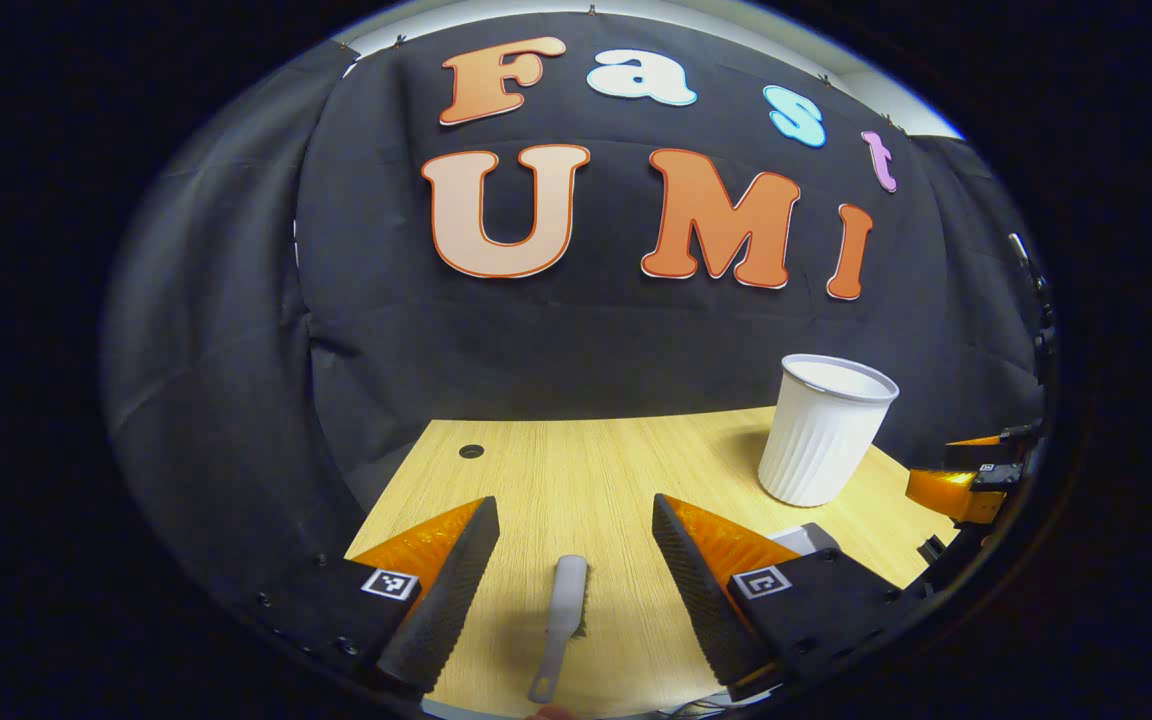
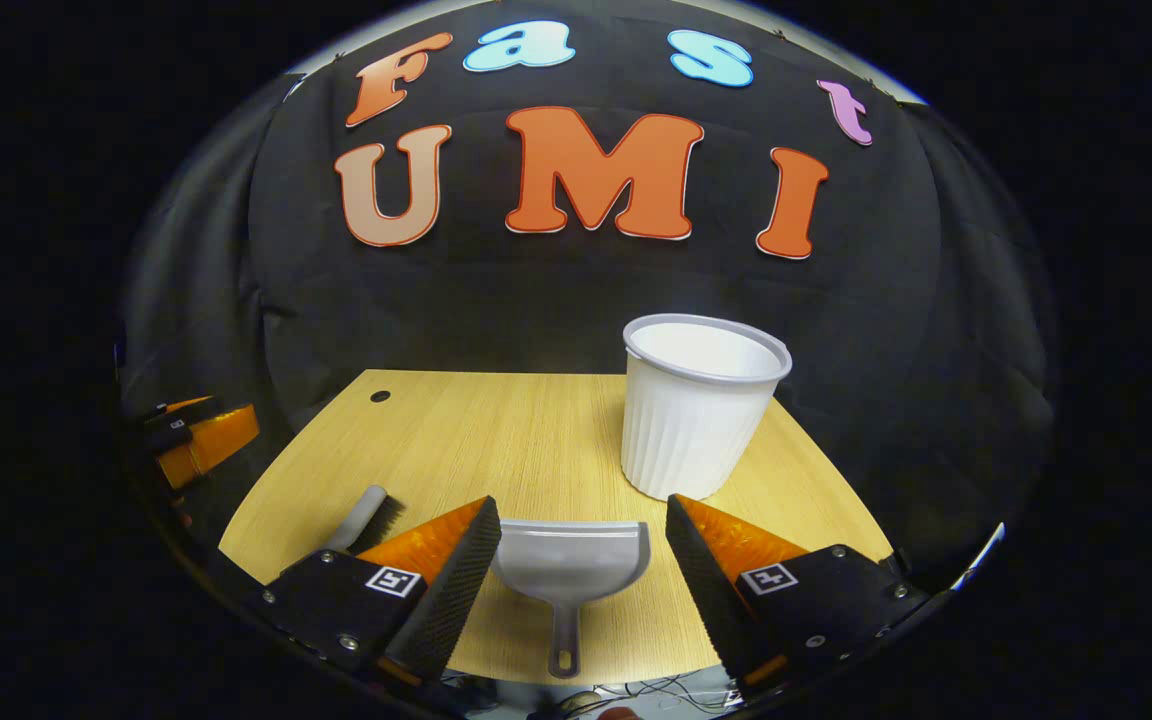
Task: Pick up the small broom and dustpan from the desktop, sweep the trash into the dustpan with the broom, and then empty the trash into the garbage bin.
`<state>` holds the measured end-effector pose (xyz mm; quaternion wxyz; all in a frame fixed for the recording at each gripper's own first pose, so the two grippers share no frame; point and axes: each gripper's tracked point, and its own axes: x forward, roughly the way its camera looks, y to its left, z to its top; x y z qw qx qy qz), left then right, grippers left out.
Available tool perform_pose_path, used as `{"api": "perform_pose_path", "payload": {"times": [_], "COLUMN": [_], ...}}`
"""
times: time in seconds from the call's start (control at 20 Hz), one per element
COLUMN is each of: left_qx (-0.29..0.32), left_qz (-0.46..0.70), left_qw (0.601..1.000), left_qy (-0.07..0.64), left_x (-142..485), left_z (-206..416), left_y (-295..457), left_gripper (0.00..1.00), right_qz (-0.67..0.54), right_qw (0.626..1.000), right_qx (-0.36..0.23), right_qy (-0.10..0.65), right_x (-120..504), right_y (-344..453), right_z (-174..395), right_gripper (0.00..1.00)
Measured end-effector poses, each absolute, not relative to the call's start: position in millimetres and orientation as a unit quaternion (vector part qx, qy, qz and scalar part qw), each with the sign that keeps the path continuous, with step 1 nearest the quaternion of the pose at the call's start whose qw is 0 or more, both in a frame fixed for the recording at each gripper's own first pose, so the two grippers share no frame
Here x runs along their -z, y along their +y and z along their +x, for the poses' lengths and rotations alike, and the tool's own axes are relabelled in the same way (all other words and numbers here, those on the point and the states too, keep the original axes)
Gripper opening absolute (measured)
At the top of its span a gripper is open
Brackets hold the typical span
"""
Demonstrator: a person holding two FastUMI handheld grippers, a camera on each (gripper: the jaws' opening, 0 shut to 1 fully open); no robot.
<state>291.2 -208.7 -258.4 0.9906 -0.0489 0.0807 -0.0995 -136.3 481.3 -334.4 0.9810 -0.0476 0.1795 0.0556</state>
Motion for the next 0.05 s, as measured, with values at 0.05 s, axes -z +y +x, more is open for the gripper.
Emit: {"api": "perform_pose_path", "payload": {"times": [0.05], "left_qx": [0.101], "left_qz": [-0.048], "left_qw": [0.99], "left_qy": [0.081], "left_x": [257.4], "left_z": [292.3], "left_y": [-210.1], "left_gripper": [0.98], "right_qz": [-0.047], "right_qw": [0.981], "right_qx": [-0.055], "right_qy": [0.18], "right_x": [333.8], "right_y": [479.9], "right_z": [-135.8], "right_gripper": [1.0]}}
